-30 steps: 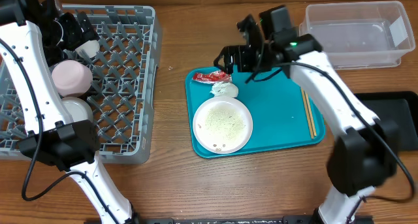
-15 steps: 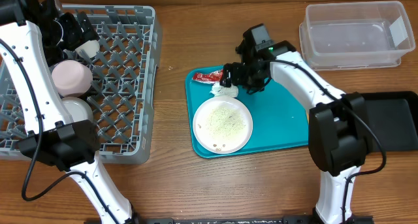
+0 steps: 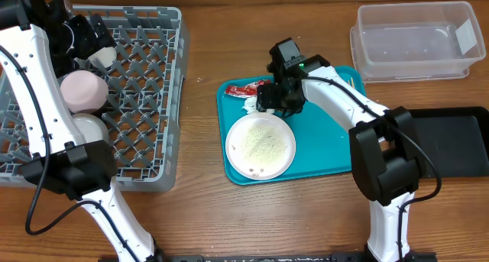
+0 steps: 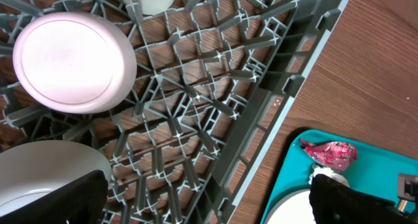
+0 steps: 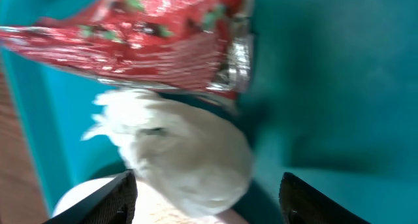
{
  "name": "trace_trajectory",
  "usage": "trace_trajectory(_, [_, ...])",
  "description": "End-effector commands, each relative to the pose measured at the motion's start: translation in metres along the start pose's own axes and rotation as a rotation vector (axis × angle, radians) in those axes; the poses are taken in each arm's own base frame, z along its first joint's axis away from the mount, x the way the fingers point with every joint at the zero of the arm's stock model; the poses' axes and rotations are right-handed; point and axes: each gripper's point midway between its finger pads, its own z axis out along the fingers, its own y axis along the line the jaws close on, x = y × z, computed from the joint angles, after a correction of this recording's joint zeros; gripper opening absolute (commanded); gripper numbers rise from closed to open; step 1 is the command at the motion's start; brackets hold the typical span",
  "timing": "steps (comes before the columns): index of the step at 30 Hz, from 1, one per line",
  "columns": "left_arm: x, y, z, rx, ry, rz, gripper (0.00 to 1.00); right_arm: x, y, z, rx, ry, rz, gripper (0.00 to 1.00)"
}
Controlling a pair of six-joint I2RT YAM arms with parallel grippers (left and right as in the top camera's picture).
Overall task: Sort waste into correct bins and load items into the dishwasher
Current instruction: 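Carry the tissue to the clear bin and release it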
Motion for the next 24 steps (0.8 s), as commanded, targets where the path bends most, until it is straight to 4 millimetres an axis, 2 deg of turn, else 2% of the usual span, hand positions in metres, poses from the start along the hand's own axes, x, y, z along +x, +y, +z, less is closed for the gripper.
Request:
trace_trajectory(1, [0.001, -0.002, -0.015, 0.003, -0.031, -0.006, 1.0, 0.005, -0.02, 0.014, 0.077, -0.006, 0.007, 0.72])
trace_trajectory(3, [0.001, -0.002, -0.015, 0.003, -0.031, -0.006, 1.0, 0.006, -0.021, 0.019, 0.073, -0.011, 0.006, 0.7])
trace_trajectory(5, [0.001, -0.002, -0.015, 0.003, -0.031, -0.006, 1.0, 0.006, -0.021, 0.02, 0.072, -0.014, 0.005, 0.63])
trace_trajectory(10, [0.001, -0.002, -0.015, 0.003, -0.031, -0.006, 1.0, -0.002, -0.018, 0.006, 0.064, -0.037, 0.045, 0.13])
trace_trajectory(12, [0.001, -0.002, -0.015, 0.003, -0.031, -0.006, 1.0, -0.01, -0.015, -0.01, 0.058, -0.059, 0.047, 0.09])
trace_trajectory(16, [0.001, -0.002, -0.015, 0.003, -0.031, -0.006, 1.0, -0.04, -0.01, -0.074, 0.029, -0.165, 0.068, 0.08])
trace_trajectory(19, [0.001, -0.002, -0.015, 0.003, -0.031, -0.006, 1.0, -0.06, -0.018, -0.129, 0.016, -0.255, 0.09, 0.04])
trace_trajectory(21, [0.001, -0.002, -0.015, 0.003, -0.031, -0.006, 1.0, -0.071, -0.032, -0.167, 0.017, -0.319, 0.107, 0.04])
trace_trajectory(22, [0.001, -0.002, -0.015, 0.003, -0.031, -0.006, 1.0, -0.081, -0.052, -0.202, 0.022, -0.388, 0.141, 0.04])
trace_trajectory(24, [0.001, -0.002, -0.015, 0.003, -0.031, -0.006, 1.0, -0.092, -0.081, -0.237, 0.032, -0.473, 0.2, 0.04])
